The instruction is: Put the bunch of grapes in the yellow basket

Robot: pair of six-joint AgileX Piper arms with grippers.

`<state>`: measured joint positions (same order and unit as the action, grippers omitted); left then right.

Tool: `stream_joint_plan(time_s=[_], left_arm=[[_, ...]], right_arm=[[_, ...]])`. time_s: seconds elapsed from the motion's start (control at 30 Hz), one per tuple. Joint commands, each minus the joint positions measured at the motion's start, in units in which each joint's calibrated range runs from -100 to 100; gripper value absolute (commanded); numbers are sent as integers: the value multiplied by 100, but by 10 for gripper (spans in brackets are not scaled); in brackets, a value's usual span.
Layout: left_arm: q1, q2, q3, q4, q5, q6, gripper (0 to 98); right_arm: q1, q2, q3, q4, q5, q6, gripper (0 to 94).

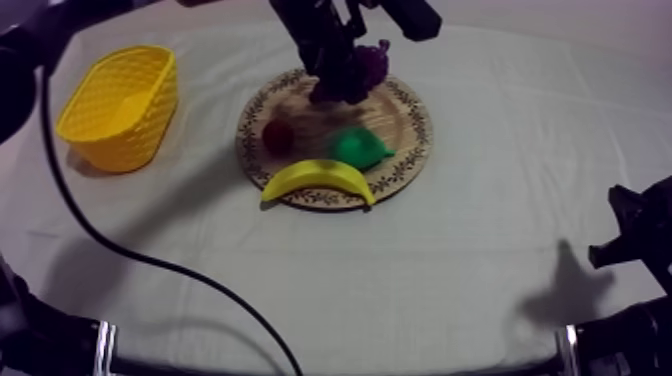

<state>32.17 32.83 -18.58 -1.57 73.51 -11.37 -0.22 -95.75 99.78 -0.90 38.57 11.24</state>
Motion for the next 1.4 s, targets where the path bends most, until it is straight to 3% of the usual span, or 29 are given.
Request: stream_joint_plan(time_s=[0.0,0.37,0.87,1.37], left_arm=[[-16,-382,161,12,33,36,398],[-637,-894,298,309,368,285,424],[-2050,-1172,436,300,793,478,424],[-3334,-1498,937,277,1065,315,424]], right_arm=[[-1,0,0,-1,-2,-3,3],[-1,0,0,-1,-2,-3,3],[-1,0,0,-1,-2,-3,3],[-1,0,0,-1,-2,-3,3]])
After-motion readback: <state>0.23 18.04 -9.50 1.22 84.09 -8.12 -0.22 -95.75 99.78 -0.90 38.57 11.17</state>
